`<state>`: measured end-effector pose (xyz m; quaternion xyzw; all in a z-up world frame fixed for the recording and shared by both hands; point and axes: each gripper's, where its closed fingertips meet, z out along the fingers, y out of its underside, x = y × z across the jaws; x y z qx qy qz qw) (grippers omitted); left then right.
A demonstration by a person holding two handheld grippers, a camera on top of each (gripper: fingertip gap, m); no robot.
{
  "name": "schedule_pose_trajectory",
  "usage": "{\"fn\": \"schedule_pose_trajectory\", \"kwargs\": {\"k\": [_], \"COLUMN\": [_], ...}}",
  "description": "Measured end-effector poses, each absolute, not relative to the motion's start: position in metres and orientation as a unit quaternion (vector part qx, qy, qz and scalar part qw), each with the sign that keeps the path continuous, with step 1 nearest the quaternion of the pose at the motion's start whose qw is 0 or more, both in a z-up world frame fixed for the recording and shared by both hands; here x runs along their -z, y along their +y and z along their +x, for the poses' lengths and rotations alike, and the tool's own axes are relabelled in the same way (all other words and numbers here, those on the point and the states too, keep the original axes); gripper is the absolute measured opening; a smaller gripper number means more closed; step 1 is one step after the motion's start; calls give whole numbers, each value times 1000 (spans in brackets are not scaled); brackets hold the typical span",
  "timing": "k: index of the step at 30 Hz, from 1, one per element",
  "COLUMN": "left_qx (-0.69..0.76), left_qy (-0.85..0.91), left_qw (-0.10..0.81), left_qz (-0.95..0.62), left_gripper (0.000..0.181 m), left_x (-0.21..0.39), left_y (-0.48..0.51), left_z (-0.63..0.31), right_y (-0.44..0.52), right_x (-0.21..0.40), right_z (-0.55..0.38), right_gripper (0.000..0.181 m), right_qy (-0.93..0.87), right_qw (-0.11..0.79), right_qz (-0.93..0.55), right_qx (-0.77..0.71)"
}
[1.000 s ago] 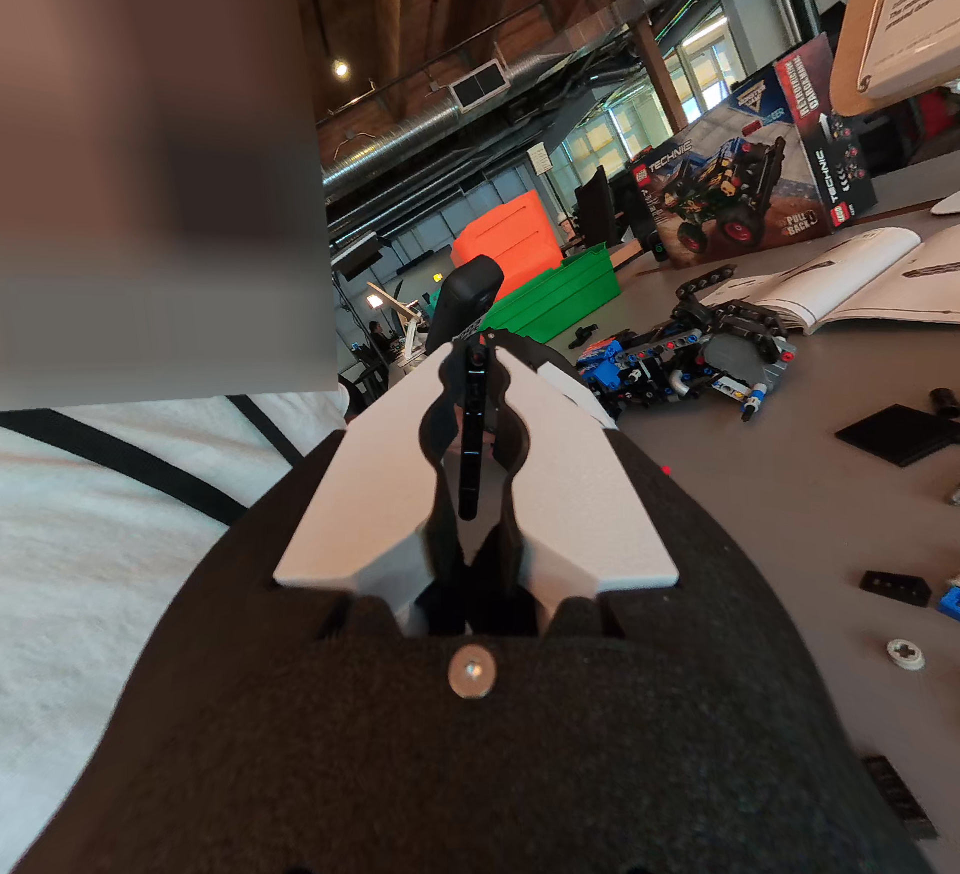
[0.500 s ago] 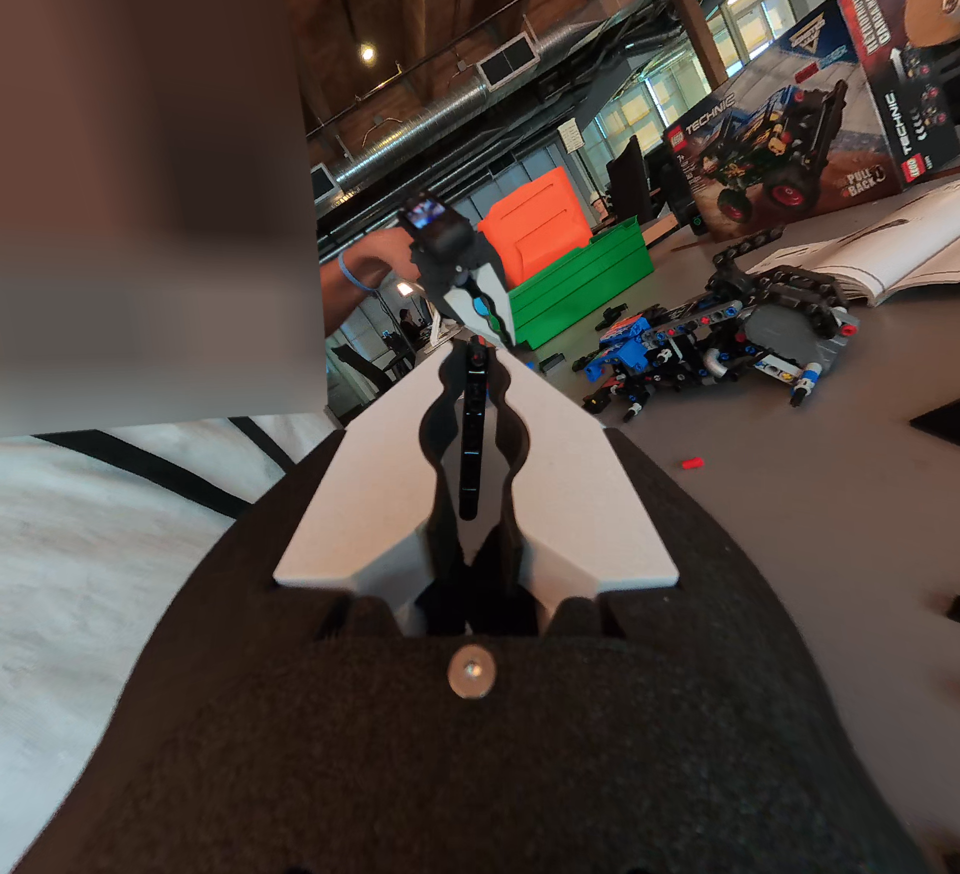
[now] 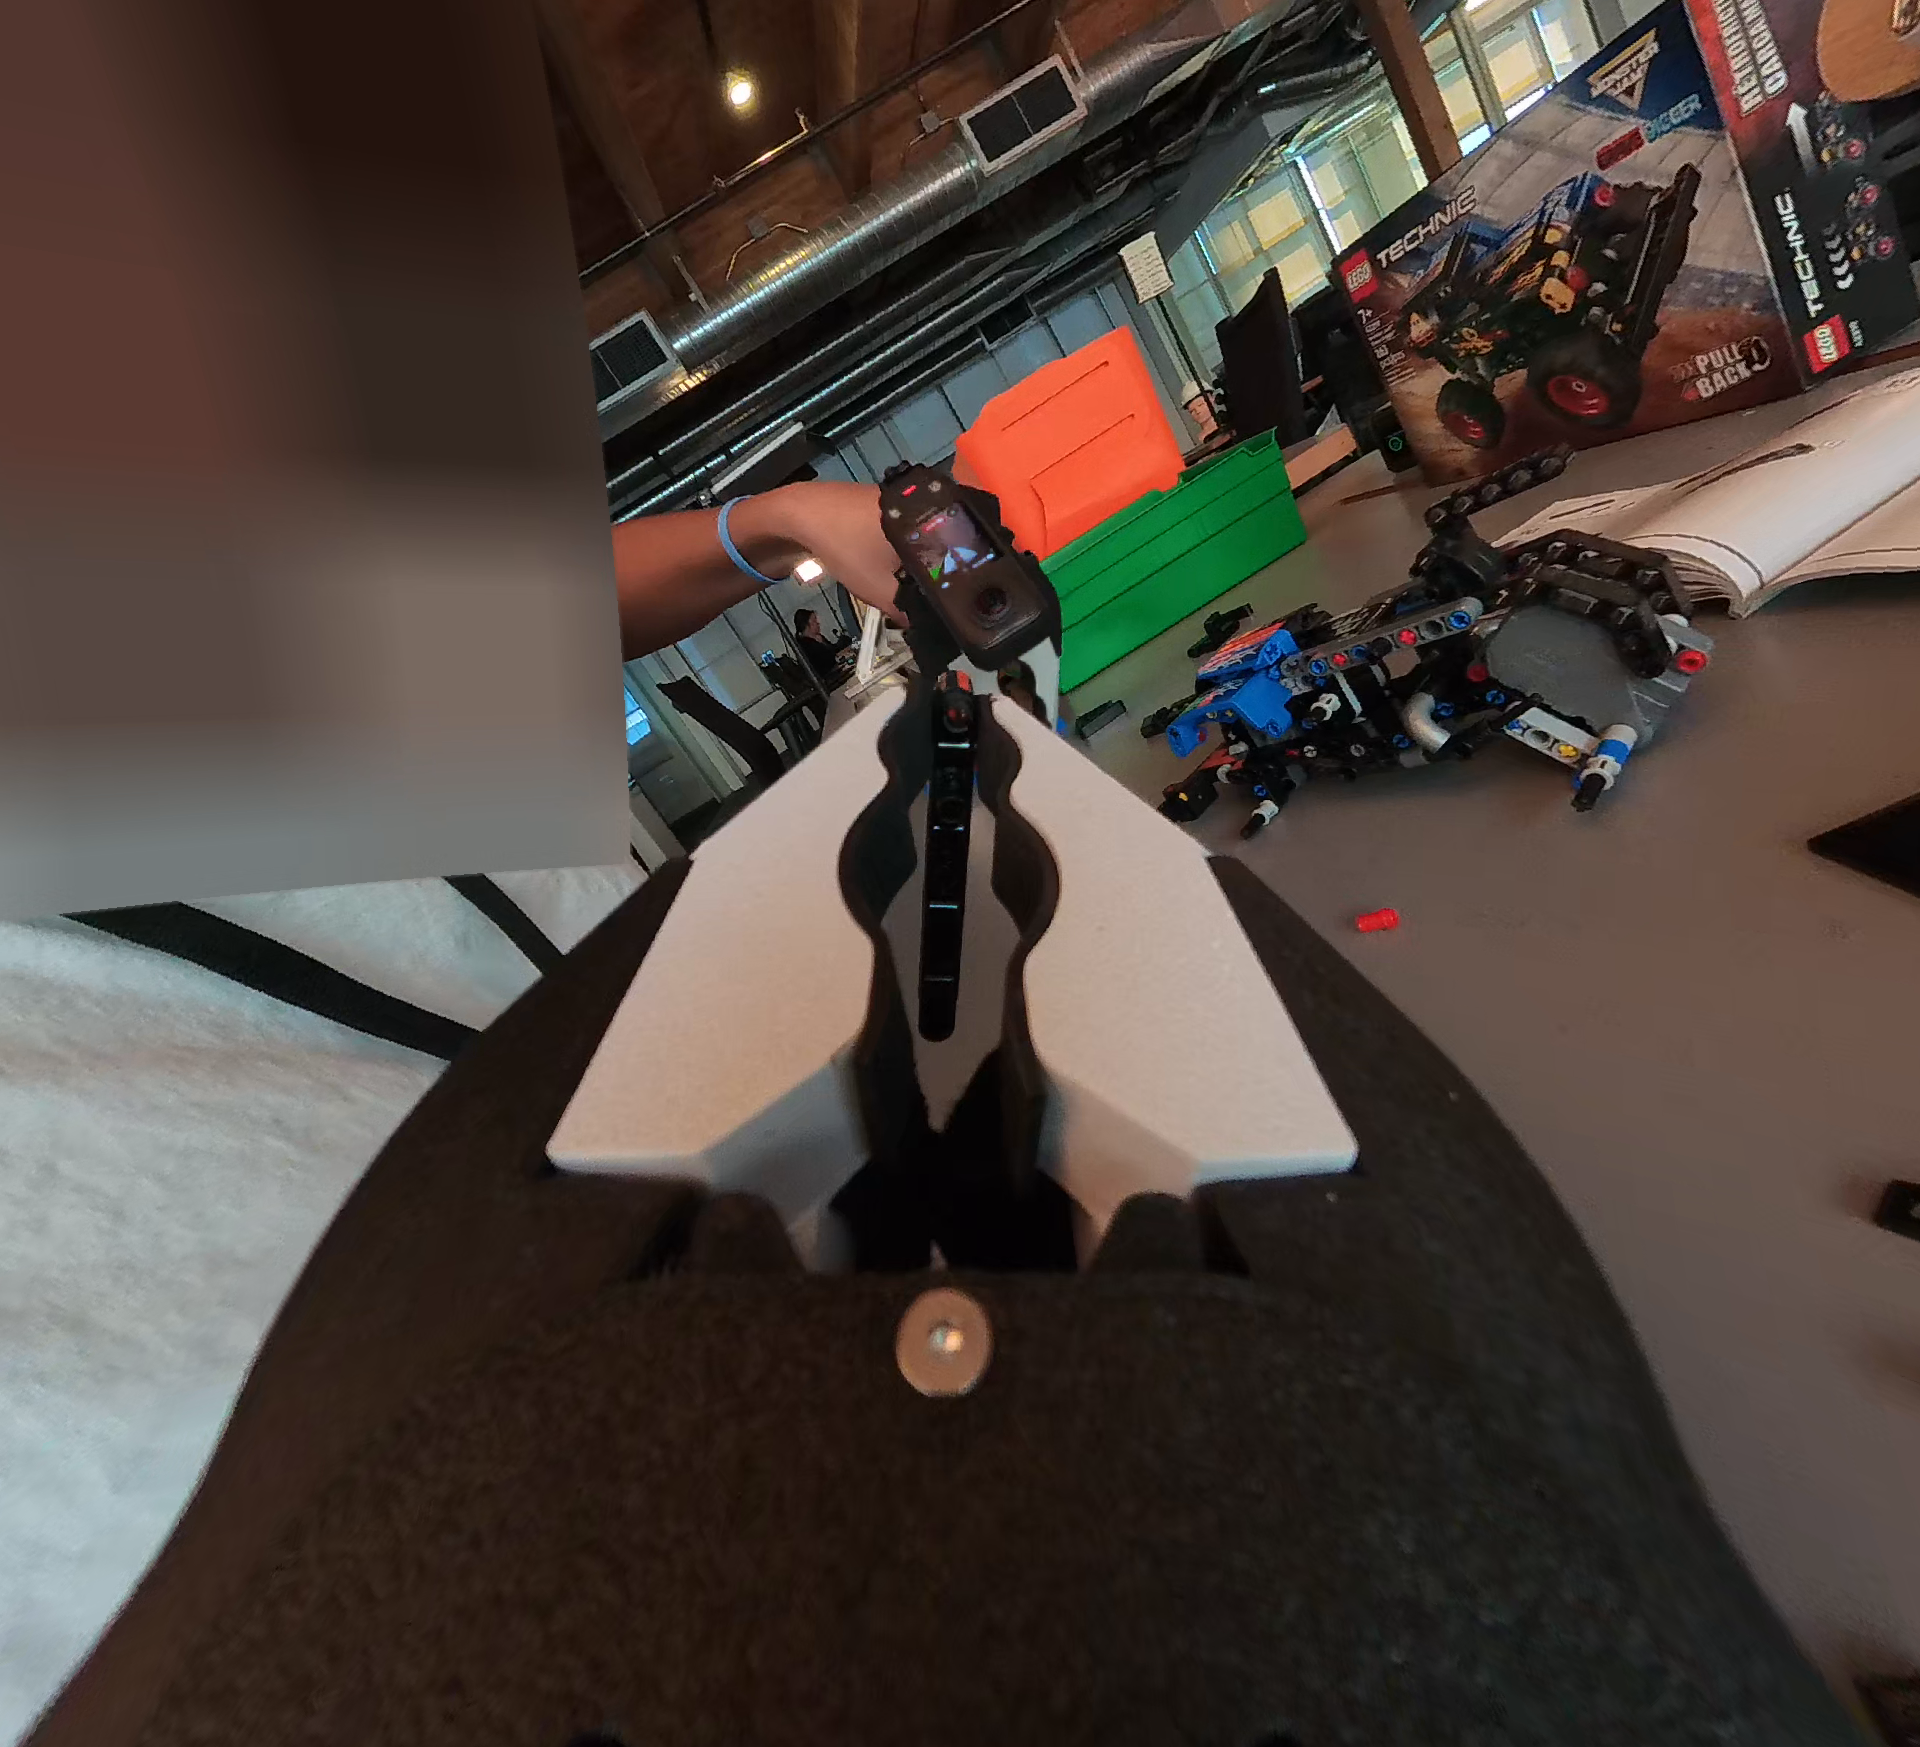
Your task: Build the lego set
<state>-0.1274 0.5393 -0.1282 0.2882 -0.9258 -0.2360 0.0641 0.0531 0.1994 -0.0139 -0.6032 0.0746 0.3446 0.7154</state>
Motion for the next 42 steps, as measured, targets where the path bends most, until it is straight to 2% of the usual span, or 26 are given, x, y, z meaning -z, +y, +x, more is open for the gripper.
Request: {"fn": "schedule_pose_trajectory", "kwargs": {"k": [21, 34, 42], "left_qx": [257, 245, 84], "left_qy": [-929, -926, -894], "left_qw": [56, 51, 50], "left_qz": [258, 283, 437], "left_gripper": [3, 12, 16], "left_x": [134, 119, 124], "left_y": [533, 538, 540], "left_z": [-115, -124, -136], "right_y": [198, 197, 198], "right_x": [14, 14, 14], "right_z": [51, 52, 52], "right_gripper": [6, 6, 7], "right_qy": [71, 72, 74], "right_qw": [710, 711, 710], "right_qz": [-601, -599, -597], "right_qx": [-359, -362, -366]}}
